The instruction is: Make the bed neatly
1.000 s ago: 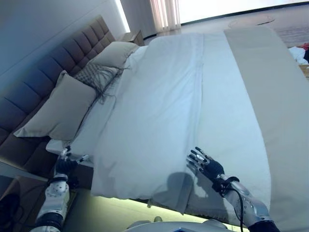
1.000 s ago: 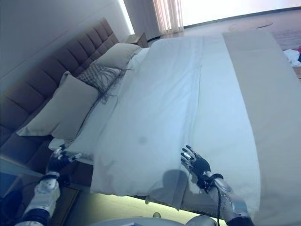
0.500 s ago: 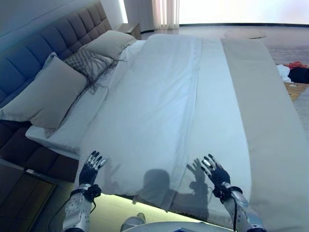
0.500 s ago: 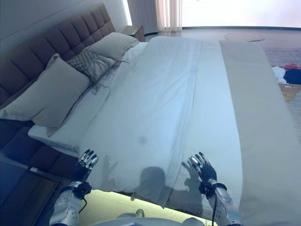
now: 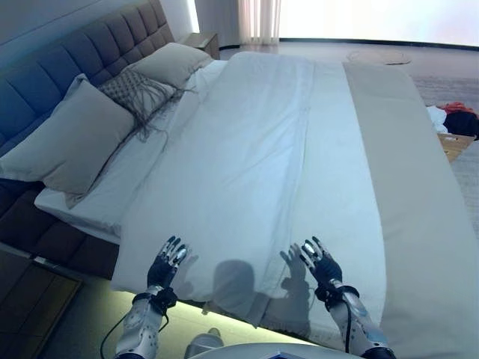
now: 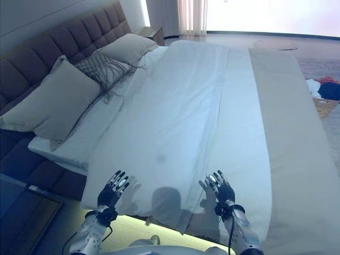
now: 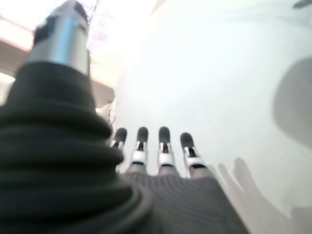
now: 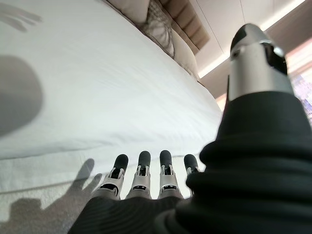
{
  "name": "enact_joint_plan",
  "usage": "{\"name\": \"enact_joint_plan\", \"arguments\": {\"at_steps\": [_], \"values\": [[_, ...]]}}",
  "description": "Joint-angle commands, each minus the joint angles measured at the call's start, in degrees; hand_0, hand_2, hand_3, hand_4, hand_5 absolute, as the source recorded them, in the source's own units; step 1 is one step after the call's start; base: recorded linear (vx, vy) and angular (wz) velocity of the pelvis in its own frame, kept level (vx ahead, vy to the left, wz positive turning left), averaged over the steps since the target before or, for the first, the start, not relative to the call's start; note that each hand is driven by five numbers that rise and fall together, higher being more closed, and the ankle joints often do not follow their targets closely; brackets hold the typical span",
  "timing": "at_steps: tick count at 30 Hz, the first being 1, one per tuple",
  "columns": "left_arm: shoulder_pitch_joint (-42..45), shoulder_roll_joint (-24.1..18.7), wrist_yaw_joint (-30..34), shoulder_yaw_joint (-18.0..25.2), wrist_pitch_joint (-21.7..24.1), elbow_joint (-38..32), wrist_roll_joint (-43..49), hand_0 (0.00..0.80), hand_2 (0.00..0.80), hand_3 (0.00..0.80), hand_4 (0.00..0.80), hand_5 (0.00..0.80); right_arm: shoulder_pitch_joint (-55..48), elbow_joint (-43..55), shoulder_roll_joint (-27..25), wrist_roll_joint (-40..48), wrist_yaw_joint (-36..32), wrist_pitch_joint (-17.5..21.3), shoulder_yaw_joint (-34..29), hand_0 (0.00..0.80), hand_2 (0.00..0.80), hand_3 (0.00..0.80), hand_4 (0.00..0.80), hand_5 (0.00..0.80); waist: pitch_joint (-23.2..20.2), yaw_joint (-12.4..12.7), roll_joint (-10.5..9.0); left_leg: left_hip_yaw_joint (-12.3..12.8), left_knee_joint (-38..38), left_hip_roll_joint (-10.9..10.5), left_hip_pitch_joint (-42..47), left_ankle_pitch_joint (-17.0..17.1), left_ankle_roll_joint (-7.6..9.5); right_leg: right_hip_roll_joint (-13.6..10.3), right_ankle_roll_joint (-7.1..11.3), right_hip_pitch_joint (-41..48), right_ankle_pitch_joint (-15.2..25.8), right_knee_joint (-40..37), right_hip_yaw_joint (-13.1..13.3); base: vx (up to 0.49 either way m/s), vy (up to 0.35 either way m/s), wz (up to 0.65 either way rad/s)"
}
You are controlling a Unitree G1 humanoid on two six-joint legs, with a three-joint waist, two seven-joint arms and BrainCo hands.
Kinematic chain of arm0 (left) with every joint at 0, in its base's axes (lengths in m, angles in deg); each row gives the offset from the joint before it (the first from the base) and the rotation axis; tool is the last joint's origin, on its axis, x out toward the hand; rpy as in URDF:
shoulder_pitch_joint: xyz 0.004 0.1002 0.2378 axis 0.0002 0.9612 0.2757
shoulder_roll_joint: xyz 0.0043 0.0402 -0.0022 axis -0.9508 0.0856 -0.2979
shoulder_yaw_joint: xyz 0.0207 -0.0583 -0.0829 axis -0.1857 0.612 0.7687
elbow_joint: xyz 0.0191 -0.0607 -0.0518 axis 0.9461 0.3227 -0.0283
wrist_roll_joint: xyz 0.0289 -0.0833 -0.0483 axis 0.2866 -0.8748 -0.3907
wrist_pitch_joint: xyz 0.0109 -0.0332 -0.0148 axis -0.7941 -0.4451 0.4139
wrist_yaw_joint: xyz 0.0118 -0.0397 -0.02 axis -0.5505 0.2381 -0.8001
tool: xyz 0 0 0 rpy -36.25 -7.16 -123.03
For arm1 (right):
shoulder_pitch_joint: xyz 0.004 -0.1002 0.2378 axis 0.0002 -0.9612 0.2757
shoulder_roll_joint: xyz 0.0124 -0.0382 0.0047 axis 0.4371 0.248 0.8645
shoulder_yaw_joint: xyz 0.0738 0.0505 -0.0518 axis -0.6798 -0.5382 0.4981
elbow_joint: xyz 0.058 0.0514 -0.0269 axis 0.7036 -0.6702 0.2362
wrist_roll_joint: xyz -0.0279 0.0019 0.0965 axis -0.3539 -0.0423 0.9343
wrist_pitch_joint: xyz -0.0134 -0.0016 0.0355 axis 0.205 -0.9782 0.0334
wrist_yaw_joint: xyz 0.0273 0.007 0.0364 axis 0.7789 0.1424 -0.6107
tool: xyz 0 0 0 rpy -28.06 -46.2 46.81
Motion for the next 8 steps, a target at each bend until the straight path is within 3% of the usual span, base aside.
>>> {"name": "enact_joint_plan", "arguments": {"at_steps": [1, 8], "values": [[-3.4, -4.7, -0.9, 1.6, 1.8, -6.7, 1.6, 0.0, 0.0, 0.0, 0.0, 0.0, 4.7, 0.8, 1.5, 1.7, -1.5, 2.3, 0.8, 0.0, 0.0, 0.0, 0.0, 0.0, 2.1, 1.3, -4.39, -1.9, 5.0, -1.6, -0.5, -3.8, 2.45, -1.4, 4.67, 7.6, 19.3, -20.5, -1.3, -0.006, -0.038, 0.0], [-1.9, -4.1, -2.8, 2.7, 1.1, -7.5, 1.8, 0.0, 0.0, 0.0, 0.0, 0.0, 5.6, -0.6, 1.6, 0.8, -2.3, 1.2, 1.4, 0.0, 0.0, 0.0, 0.0, 0.0, 2.9, 1.8, -4.69, -3.5, 10.6, -3.3, -1.8, -6.6, 3.15, -0.7, 3.6, 7.1, 19.6, -20.8, 1.1, 0.001, -0.025, -0.09]]}}
